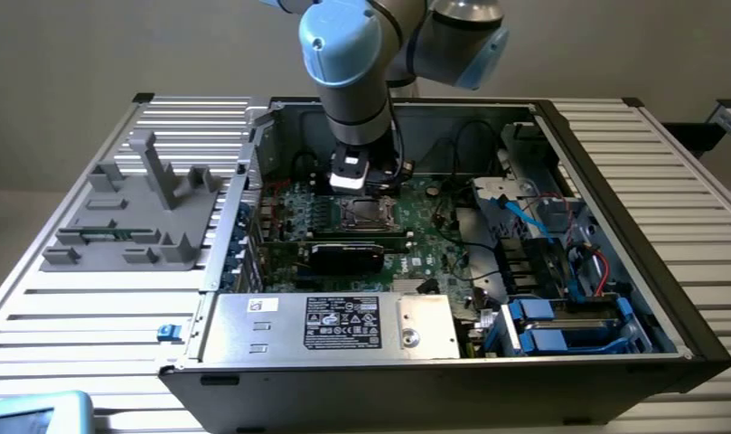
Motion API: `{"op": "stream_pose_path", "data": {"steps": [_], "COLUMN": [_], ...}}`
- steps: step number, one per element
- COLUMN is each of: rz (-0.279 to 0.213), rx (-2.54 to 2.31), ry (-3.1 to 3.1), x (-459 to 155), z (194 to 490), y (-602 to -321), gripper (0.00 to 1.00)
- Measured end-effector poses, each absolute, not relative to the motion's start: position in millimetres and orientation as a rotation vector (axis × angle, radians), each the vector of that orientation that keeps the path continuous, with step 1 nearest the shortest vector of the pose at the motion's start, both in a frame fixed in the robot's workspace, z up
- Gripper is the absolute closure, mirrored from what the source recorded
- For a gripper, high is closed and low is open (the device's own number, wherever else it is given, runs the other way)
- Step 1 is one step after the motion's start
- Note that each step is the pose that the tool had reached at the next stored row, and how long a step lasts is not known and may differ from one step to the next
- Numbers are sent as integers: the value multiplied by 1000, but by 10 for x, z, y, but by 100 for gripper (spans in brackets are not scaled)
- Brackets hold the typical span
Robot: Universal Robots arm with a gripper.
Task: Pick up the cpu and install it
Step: 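Install the first cpu locking lever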
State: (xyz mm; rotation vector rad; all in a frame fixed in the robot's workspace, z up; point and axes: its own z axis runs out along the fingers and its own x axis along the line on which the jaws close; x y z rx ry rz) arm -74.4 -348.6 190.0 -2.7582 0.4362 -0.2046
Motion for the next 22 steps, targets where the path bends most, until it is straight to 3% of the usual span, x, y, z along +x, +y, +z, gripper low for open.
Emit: {"op": "stream_pose_path", "data": {"steps": [7, 22], "rz": [-205, -195], "rx": [-2750, -2759], "ry": [436, 438], "x": [-743, -758], "z": [1913, 2423], "y": [-3485, -3485], "gripper": [89, 89]}}
